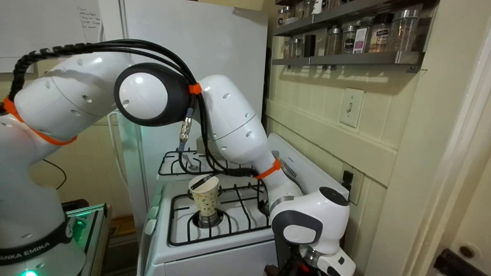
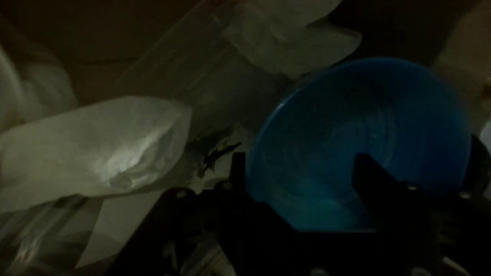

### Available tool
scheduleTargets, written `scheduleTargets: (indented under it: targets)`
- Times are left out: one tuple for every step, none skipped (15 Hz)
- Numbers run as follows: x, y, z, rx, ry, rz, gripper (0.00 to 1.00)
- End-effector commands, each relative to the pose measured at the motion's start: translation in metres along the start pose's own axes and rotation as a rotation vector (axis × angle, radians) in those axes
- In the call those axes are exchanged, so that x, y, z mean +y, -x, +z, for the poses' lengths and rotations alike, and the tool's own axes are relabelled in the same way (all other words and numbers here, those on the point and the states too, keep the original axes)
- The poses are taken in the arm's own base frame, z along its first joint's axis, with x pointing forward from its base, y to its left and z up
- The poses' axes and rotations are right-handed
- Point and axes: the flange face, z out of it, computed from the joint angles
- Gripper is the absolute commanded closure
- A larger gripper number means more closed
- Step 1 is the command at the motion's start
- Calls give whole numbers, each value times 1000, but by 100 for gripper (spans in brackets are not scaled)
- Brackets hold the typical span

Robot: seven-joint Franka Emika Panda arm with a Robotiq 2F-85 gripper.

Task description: Put the blue bowl onto the stove top

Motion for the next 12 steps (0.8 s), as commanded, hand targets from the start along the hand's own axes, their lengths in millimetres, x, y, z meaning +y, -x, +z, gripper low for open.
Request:
scheduleTargets:
  targets:
    - [0,0,24,6,18,49,53]
    - [2,0,26,7,21,63,61]
    - [5,0,26,8,20,75,69]
    - [8,-1,23,13,22,88,76]
    - [10,-2,21,19,24,97,85]
    - [13,-3,17,26,26,110,92]
    - [16,-4,15,29,29,118,100]
    - [19,-5,12,36,31,127,100]
    - [21,-5,10,42,31,135,100]
    - [22,-6,8,47,29,144,100]
    - [24,-6,7,49,28,153,99]
    - [25,-6,5,52,27,160,99]
